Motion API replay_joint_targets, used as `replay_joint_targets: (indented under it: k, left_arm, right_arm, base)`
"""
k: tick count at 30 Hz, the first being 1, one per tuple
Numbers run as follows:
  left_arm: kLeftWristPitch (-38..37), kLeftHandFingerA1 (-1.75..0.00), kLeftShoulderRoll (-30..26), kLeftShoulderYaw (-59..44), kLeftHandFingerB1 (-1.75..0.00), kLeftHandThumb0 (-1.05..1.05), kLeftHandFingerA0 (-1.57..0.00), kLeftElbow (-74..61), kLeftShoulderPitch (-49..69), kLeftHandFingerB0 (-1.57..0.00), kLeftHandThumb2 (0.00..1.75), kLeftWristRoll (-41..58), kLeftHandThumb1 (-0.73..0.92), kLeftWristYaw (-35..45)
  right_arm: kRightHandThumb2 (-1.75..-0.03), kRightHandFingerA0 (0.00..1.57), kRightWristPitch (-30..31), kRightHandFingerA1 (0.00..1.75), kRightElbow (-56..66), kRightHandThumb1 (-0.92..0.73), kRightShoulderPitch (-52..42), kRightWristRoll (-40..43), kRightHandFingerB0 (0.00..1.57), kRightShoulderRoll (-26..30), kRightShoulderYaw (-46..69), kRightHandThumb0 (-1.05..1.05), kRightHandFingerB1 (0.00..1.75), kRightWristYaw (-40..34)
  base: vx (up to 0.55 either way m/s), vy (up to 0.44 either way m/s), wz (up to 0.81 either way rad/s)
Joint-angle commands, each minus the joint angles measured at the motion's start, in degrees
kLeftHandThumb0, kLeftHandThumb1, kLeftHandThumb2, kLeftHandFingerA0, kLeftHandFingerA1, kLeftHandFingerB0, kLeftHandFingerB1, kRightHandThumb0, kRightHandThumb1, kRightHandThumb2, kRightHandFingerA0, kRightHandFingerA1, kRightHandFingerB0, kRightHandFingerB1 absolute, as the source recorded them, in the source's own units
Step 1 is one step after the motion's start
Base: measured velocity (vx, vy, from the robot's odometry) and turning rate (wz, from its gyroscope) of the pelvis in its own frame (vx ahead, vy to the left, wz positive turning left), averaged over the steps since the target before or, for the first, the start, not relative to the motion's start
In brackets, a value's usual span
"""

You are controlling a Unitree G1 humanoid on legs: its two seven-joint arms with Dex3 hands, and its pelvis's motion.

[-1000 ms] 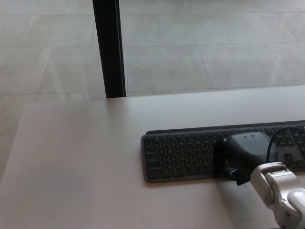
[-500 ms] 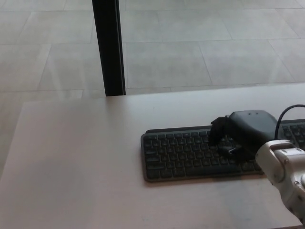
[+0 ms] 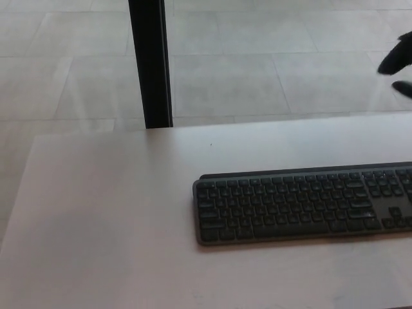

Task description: The robot uses its right fingers to click on the space key of the black keyboard placed on the center of the white desk.

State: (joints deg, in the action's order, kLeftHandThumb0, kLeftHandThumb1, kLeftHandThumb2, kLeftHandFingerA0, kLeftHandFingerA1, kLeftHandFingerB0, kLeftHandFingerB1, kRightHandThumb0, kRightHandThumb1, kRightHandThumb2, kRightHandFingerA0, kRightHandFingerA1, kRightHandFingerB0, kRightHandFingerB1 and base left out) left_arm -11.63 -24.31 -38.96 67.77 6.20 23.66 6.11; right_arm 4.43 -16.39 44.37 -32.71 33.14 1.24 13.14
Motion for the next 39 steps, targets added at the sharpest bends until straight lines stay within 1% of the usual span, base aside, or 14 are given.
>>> replay_joint_targets:
  k: [1, 3, 4, 15, 16, 19, 20, 21, 23, 24, 26, 30, 32, 39]
  left_arm:
    - [-0.37, -0.64, -0.76, -0.53, -0.56, -0.31, -0.68, -0.31, 0.52, -0.66, 0.56, 0.65, 0.56, -0.67]
    - [-0.93, -0.65, -0.75, -0.62, -0.57, -0.30, -0.68, -0.25, 0.65, -0.67, 0.56, 0.69, 0.56, -0.32]
    - [-0.93, -0.66, -0.71, -0.97, -0.58, -0.30, -0.68, -0.25, 0.56, -0.68, 0.56, 1.10, 0.56, -0.11]
    - [-0.65, -0.65, -1.21, -1.34, -0.58, -0.31, -0.68, -0.54, 0.85, -0.70, 0.55, 1.32, 0.56, 0.21]
    - [-0.09, -0.65, -1.47, -1.54, -0.57, -0.32, -0.66, -0.30, 0.46, -0.67, 0.56, 1.53, 0.57, -0.06]
    - [-0.12, -0.66, -1.60, -1.67, -0.58, -0.30, -0.68, -0.12, 0.43, -0.68, 0.56, 1.63, 0.55, 0.16]
    - [-0.06, -0.67, -1.52, -1.71, -0.58, -0.30, -0.68, -0.10, 0.35, -0.68, 0.56, 1.68, 0.55, 0.10]
    - [-0.05, -0.66, -1.60, -1.75, -0.58, -0.30, -0.67, 0.06, 0.25, -0.68, 0.55, 1.69, 0.55, 0.05]
    - [-0.09, -0.64, -1.81, -0.94, -0.56, -0.32, -0.69, 0.37, 0.16, -0.68, 0.56, 0.67, 0.54, -0.81]
    - [-0.07, -0.64, -1.60, -0.89, -0.57, -0.32, -0.69, 0.27, -0.16, -0.68, 0.56, 0.69, 0.54, -0.95]
    - [0.53, -0.65, -1.44, -1.52, -0.57, -0.30, -0.66, 0.20, -0.44, -0.68, 0.56, 1.52, 0.55, -0.49]
    - [-0.35, -0.66, -1.36, -0.60, -0.57, -0.33, -0.71, -0.18, 0.39, -0.67, 0.56, 0.33, 0.55, -1.11]
    - [-0.78, -0.66, -1.47, -0.26, -0.57, -0.34, -0.73, -0.21, 0.60, -0.68, 0.56, -0.14, 0.56, -1.26]
    - [-0.12, -0.66, -1.71, -0.10, -0.56, -0.33, -0.71, -0.69, 1.03, -0.66, 0.56, -0.31, 0.57, -1.49]
  right_arm:
    - [-0.88, 1.13, 7.55, 1.32, 3.81, -0.47, -5.79, 13.04, 0.72, 8.48, 17.96, -0.27, 0.67, 5.48]
    - [-0.87, 0.91, 6.23, 1.20, 3.63, -0.51, -10.04, 14.57, 0.69, 9.46, 23.35, -0.33, 0.65, 4.31]
    - [-0.61, 0.77, 6.54, 1.53, 3.34, -0.63, -11.79, 15.11, 0.73, 9.69, 25.80, -0.25, 0.50, 3.96]
    - [-0.69, 1.03, 10.03, 1.46, -1.07, -0.49, -30.18, 19.32, 0.76, 5.21, 50.75, -0.59, 0.62, -3.54]
    - [-0.97, 1.38, 6.27, 1.40, -3.11, -0.32, -33.32, 21.32, 0.74, 2.09, 54.81, -0.56, 0.77, -7.70]
    - [-0.86, 1.12, 6.69, 1.69, -6.32, -0.41, -37.18, 21.81, 0.70, -0.93, 57.95, -0.61, 0.74, -11.31]
    - [-1.00, 1.29, 6.98, 1.35, -7.47, -0.36, -37.42, 23.72, 0.70, -2.57, 59.89, -0.52, 0.78, -12.09]
    - [-0.83, 0.99, 7.60, 1.47, -6.75, -0.44, -37.88, 24.49, 0.69, -4.17, 60.88, -0.56, 0.75, -12.36]
    - [-0.82, 0.83, 6.46, 1.05, -8.35, -0.39, -38.79, 26.81, 0.73, -8.78, 63.21, -0.53, 0.75, -15.40]
    - [-0.85, 1.07, 5.41, 1.48, -8.43, -0.40, -38.44, 28.40, 0.74, -11.69, 64.50, -0.54, 0.79, -17.29]
    - [-0.97, 1.40, 7.54, 1.43, -7.14, -0.37, -37.69, 31.33, 0.66, -15.21, 67.12, -0.54, 0.82, -17.17]
    - [-0.94, 1.38, 11.03, 1.41, -9.84, -0.42, -35.00, 33.24, 0.70, -17.70, 71.50, -0.61, 0.88, -21.59]
    - [-0.99, 1.34, 13.88, 1.46, -10.71, -0.40, -33.84, 35.03, 1.17, -19.13, 74.54, -0.55, 1.25, -23.33]
    - [-1.03, 1.13, 15.36, 1.67, -11.58, -0.25, -34.61, 35.92, 1.17, -23.94, 75.23, -0.38, 1.35, -21.54]
  base:
    - [0.00, 0.000, 0.00]
    - [0.00, 0.000, 0.00]
    - [0.00, 0.000, 0.00]
    - [0.00, 0.000, 0.00]
    - [0.00, 0.000, 0.00]
    - [0.00, 0.000, 0.00]
    - [0.00, 0.000, 0.00]
    - [0.00, 0.000, 0.00]
    - [0.00, 0.000, 0.00]
    - [0.00, 0.000, 0.00]
    - [0.00, 0.000, 0.00]
    - [0.00, 0.000, 0.00]
    - [0.00, 0.000, 0.00]
    - [0.00, 0.000, 0.00]
